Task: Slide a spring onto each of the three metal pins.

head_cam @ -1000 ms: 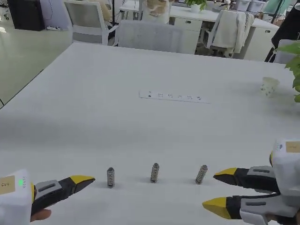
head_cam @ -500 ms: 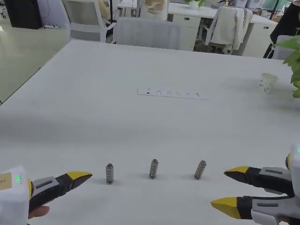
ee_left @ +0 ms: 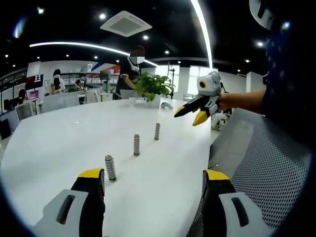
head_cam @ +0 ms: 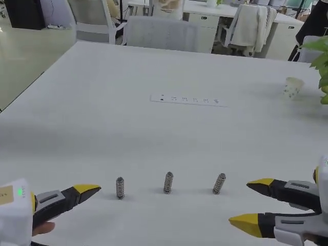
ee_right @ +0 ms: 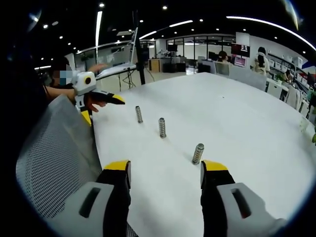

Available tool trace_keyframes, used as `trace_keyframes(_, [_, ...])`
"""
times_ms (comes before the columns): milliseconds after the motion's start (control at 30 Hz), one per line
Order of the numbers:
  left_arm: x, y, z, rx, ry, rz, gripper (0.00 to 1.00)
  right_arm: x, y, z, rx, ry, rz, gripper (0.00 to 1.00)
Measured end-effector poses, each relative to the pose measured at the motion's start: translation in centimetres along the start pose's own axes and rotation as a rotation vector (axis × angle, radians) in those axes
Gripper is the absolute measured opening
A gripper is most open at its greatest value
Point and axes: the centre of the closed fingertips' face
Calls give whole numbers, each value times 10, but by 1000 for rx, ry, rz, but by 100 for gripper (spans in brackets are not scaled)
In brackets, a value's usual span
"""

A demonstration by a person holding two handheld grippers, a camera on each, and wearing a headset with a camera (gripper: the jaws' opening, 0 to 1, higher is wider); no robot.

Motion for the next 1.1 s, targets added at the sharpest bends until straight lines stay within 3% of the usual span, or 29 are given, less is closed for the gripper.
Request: trace_keyframes(1100, [-1,0,-1,-5,2,9,77,-2,0,0,-1,15,2,60])
Point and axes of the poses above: the centre of the closed fingertips' face, and the gripper's own axes: y roughly forward along the fingers, z roughly to its left, x roughly out of its top, and after that the axes turned 12 degrees about -z, right-handed
